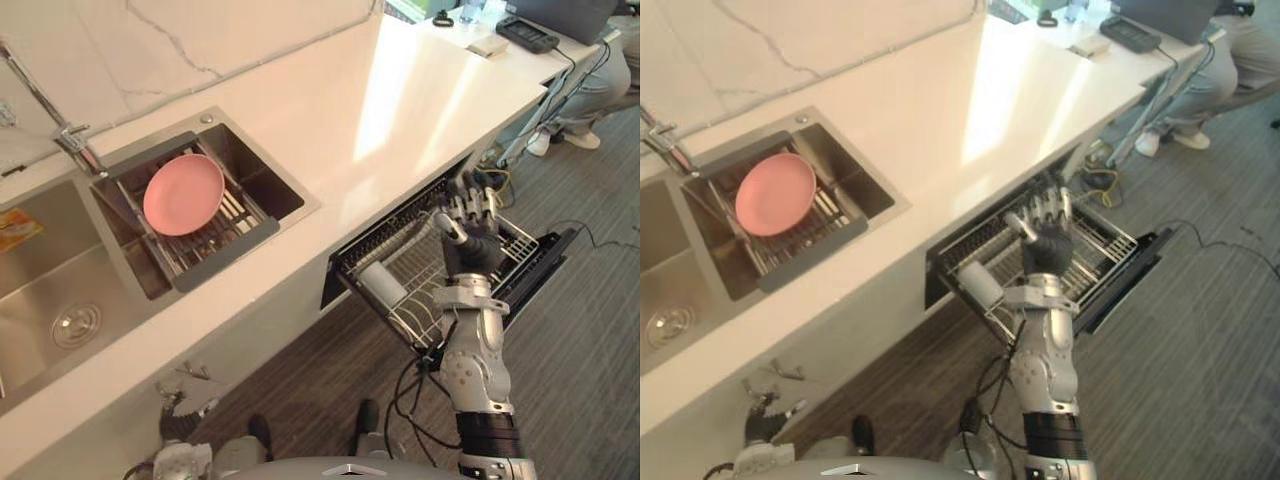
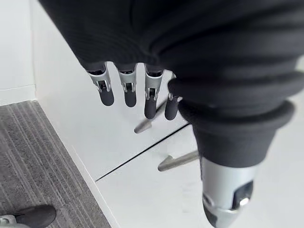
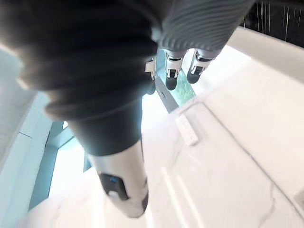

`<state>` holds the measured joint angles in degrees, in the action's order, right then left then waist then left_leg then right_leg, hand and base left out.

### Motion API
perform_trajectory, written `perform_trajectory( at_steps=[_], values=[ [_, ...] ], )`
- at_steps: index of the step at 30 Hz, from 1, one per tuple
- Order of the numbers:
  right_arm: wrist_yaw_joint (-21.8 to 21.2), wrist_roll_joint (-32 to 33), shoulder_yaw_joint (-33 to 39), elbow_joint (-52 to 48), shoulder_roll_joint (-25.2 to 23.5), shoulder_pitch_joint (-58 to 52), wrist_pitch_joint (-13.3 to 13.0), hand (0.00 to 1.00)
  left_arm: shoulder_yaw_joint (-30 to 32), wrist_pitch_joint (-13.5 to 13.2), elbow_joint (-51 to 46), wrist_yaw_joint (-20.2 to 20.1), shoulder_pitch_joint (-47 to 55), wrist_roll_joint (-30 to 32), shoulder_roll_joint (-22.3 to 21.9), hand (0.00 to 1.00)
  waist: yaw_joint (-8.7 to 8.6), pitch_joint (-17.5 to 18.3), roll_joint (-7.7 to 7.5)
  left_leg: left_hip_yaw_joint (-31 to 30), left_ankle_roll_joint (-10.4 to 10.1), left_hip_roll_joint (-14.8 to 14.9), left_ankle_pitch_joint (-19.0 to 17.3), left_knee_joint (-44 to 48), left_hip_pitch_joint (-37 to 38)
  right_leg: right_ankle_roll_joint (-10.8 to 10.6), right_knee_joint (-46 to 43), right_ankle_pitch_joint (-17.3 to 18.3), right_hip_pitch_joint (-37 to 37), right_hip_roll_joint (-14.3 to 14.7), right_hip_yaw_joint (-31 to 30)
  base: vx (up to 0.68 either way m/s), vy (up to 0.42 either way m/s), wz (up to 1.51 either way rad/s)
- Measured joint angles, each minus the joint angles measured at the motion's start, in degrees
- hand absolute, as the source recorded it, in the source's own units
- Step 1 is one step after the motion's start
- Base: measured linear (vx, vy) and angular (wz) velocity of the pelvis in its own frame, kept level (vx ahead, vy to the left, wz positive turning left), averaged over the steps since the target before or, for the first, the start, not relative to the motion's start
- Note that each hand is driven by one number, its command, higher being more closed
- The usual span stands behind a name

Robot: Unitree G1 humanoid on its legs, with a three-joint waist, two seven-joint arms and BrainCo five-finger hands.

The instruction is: Walk over to the sink, pick up the cup, carry it to the dishwasher, place the cup inside the dishwasher, then close the dishwasher door

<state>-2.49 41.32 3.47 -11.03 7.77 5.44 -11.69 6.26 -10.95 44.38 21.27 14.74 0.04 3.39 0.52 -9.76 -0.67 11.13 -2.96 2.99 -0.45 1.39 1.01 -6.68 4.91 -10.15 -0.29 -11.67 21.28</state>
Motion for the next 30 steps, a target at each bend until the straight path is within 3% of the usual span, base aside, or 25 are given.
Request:
perform_trajectory(
  at_steps=[3, 6, 7, 8, 9, 11, 13, 15, 16, 17, 19, 20, 21, 22, 23, 27, 29, 30],
  values=[
    [0.3, -0.36, -1.03, 0.01, 0.03, 0.54, 0.75, 0.0, 3.36, -0.28, 0.23, 0.08, 1.99, -1.17, -0.77, 0.0, 1.66, 0.02, -0.11, -0.76, 0.69, 0.29, -0.93, 0.92, -0.42, -0.17, -0.26, 1.43, 3.4, -0.25, 4.73, -0.02, -0.021, 0.74],
    [4.13, -1.6, 0.28, -0.23, 0.64, 1.77, 0.13, 0.0, 4.95, -1.05, 2.21, -0.67, 2.6, 0.37, -1.05, 0.0, 1.44, 0.2, -0.47, 10.36, 2.33, 3.79, -0.82, 4.62, -1.9, -1.31, -0.28, 2.59, 7.87, -1.93, 13.9, 0.06, -0.014, 1.42],
    [4.73, -1.99, 1.15, -0.23, 1.15, 2.14, -0.11, 0.0, 5.13, -1.1, 2.5, -0.91, 2.75, 0.82, -1.44, 0.0, 1.44, 0.27, -0.28, 10.75, 1.36, 3.88, -0.06, 4.67, -1.87, -1.86, -0.29, 2.24, 8.46, -2.15, 15.16, 0.06, 0.084, 1.26],
    [5.67, -3.34, 1.73, -0.22, 1.64, 3.28, -0.63, 0.0, 5.54, -1.21, 2.5, -1.68, 3.78, 1.57, -2.06, 0.0, 3.06, 0.44, -0.41, 9.84, 1.12, 2.52, 1.4, 3.18, -1.56, -2.2, -0.29, 1.9, 8.65, -2.99, 15.95, 0.04, 0.142, 0.7],
    [5.76, -5.31, 1.33, -0.59, 1.12, 5.07, -0.72, 0.0, 6.31, -1.27, 2.61, -2.52, 5.09, 1.87, -2.36, 0.0, 3.54, 0.4, -1.17, 9.43, 1.54, 1.08, 3.07, -0.28, -0.11, -2.44, -0.3, 1.76, 9.15, -3.95, 15.94, 0.02, 0.155, 0.41],
    [5.73, -5.99, 1.14, -2.31, 0.62, 5.4, -0.71, 0.0, 7.15, -1.26, 3.8, -3.27, 5.84, 1.87, -2.35, 0.0, 4.17, 0.47, -1.61, 9.44, 1.73, -0.23, 3.97, -3.64, 2.07, -2.52, -0.54, 1.86, 9.83, -4.51, 15.51, 0.02, 0.096, 0.11],
    [5.76, -5.78, 1.28, -4.23, 0.09, 5.42, -0.86, 0.0, 7.23, -0.94, 4.65, -3.87, 6.06, 1.85, -2.22, 0.0, 3.66, 0.59, -2.06, 9.16, 1.68, -1.08, 3.86, -6.26, 3.45, -3.19, -5.12, 4.37, 8.69, -6.21, 15.34, 0.0, 0.058, 0.05],
    [5.77, -5.7, 1.46, -4.68, -0.05, 4.32, -1.21, 0.0, 6.97, -0.33, 5.13, -4.99, 5.5, 1.85, -1.44, 0.0, 2.37, 0.74, -2.79, 7.07, 1.79, -0.89, 3.68, -6.28, 2.62, -0.48, -16.82, 8.16, 4.34, -9.24, 14.56, -0.03, 0.027, 0.27],
    [5.79, -5.69, 1.7, -4.85, 0.0, 3.44, -1.37, 0.0, 6.57, -0.19, 5.72, -5.27, 4.68, 1.85, -1.04, 0.0, 2.24, 0.87, -2.45, 6.1, 1.85, -0.14, 3.77, -6.27, 2.21, 0.58, -19.83, 7.56, 2.83, -9.29, 12.97, -0.05, 0.139, 0.53],
    [5.97, -5.71, 2.11, -5.13, -0.1, 1.74, -2.09, 0.0, 4.95, 0.51, 6.08, -5.43, 3.38, 1.78, -0.02, 0.0, 1.67, 1.04, -1.96, 4.42, 1.87, 1.1, 3.99, -6.26, 1.4, 3.25, -24.28, 5.61, 0.15, -8.39, 8.29, -0.05, 0.225, 0.67],
    [6.78, -5.81, 2.42, -5.91, -0.13, 0.92, -2.13, 0.0, 3.45, 2.25, 6.3, -5.58, 1.98, 1.13, 1.05, 0.0, 0.95, 0.74, -1.94, 0.84, 1.84, 2.91, 5.44, -6.2, 1.16, 5.15, -27.3, 4.61, -1.74, -6.64, 3.56, -0.05, 0.182, 0.61],
    [6.81, -6.31, 2.4, -6.23, -0.24, 0.87, -2.14, 0.0, 3.13, 3.25, 6.44, -5.67, 1.44, 0.62, 1.34, 0.0, 0.73, 0.71, -2.07, -0.52, 1.53, 3.59, 5.69, -5.94, 0.73, 4.55, -25.3, 9.56, -1.55, -4.71, 0.6, -0.1, 0.042, 0.61],
    [7.07, -7.81, 2.54, -7.07, -0.19, 1.09, -2.14, 0.0, 3.16, 4.32, 6.55, -6.13, 0.22, 0.05, 2.21, 0.0, 0.76, 1.03, -3.25, -2.87, 0.96, 3.96, 6.15, -5.91, -0.32, 4.66, -18.66, 11.69, -0.67, -1.5, -2.49, -0.12, 0.009, 0.68],
    [7.28, -8.05, 2.52, -7.49, -0.21, 1.37, -2.12, 0.0, 3.2, 4.65, 6.62, -6.61, -0.26, 0.07, 2.63, 0.0, 0.79, 0.84, -3.84, -3.58, 0.76, 3.82, 6.3, -5.91, -0.49, 4.79, -16.73, 11.23, -0.47, -0.59, -3.53, -0.15, -0.08, 0.84],
    [8.07, -8.1, 2.44, -8.39, -0.26, 1.8, -2.01, 0.0, 3.25, 5.27, 6.68, -7.14, -0.75, 0.1, 3.44, 0.0, 0.72, 0.91, -5.14, -5.18, 0.19, 2.87, 6.67, -6.23, -0.92, 5.39, -15.08, 7.04, -0.34, 0.59, -5.49, -0.07, -0.112, 0.65],
    [9.38, -8.1, 4.28, -8.48, 1.75, 2.77, -1.57, 0.0, 5.01, 5.86, 7.83, -7.99, -0.19, 0.13, 2.62, 0.0, 1.54, 0.97, -3.66, -7.97, -1.84, 4.36, 7.59, -6.34, -1.23, 2.73, -13.0, 9.64, 2.06, 2.87, -6.42, -0.02, -0.143, 0.38],
    [9.36, -9.54, 4.33, -8.49, 1.82, 4.02, -0.77, 0.0, 6.37, 6.16, 8.26, -7.81, 0.18, 0.12, 2.56, 0.0, 1.58, 1.31, -4.2, -7.22, -2.64, 4.32, 8.03, -6.36, -1.71, 0.99, -9.36, 11.28, 3.13, 3.07, -6.44, -0.05, -0.197, -0.22],
    [9.54, -12.81, 4.91, -8.35, 3.14, 4.46, 0.85, 0.0, 7.27, 6.43, 8.69, -7.75, 0.58, 0.13, 1.67, 0.0, 1.28, 1.45, -2.89, -6.62, -3.73, 6.0, 8.73, -6.4, -1.97, 0.79, -7.24, 11.09, 3.36, 4.84, -6.3, -0.07, -0.226, -0.22]
  ],
)
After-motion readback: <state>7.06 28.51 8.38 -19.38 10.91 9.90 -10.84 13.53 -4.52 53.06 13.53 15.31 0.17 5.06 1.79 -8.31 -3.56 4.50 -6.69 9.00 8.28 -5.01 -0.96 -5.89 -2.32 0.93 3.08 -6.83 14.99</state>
